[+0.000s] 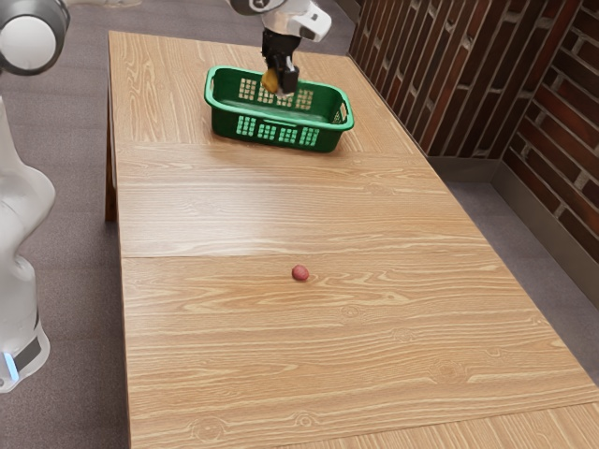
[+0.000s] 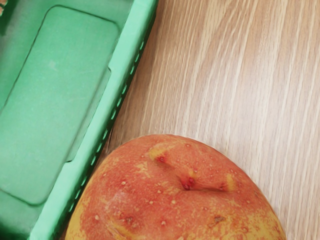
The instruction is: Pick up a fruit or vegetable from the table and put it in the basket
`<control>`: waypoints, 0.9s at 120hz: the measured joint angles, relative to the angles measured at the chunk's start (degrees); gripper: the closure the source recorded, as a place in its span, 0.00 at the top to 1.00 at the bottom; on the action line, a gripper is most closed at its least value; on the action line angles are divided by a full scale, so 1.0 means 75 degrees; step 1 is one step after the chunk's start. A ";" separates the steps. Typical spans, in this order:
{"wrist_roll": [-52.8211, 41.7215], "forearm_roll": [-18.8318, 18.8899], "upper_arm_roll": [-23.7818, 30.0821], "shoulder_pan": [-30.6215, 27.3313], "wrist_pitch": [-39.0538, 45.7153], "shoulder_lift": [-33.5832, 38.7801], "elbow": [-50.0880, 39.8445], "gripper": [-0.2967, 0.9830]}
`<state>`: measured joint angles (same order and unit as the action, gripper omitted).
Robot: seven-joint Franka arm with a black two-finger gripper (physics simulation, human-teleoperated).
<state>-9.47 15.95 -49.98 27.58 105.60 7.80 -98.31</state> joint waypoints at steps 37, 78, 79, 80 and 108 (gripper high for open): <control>-0.0148 0.0111 -0.1525 0.0014 -0.0999 -0.0006 0.0339 0.47; -0.0481 -0.0419 -0.2192 -0.0098 0.0155 -0.1114 0.0862 0.47; -0.0490 -0.0461 -0.2201 -0.0105 0.0191 -0.1166 0.0858 0.47; -0.0499 -0.0500 -0.2206 -0.0111 0.0225 -0.1210 0.0855 0.47; -0.0702 -0.1278 -0.2137 -0.0508 0.1009 -0.1752 0.0846 0.47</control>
<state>-14.73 6.36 -66.01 23.77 113.16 -5.34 -91.97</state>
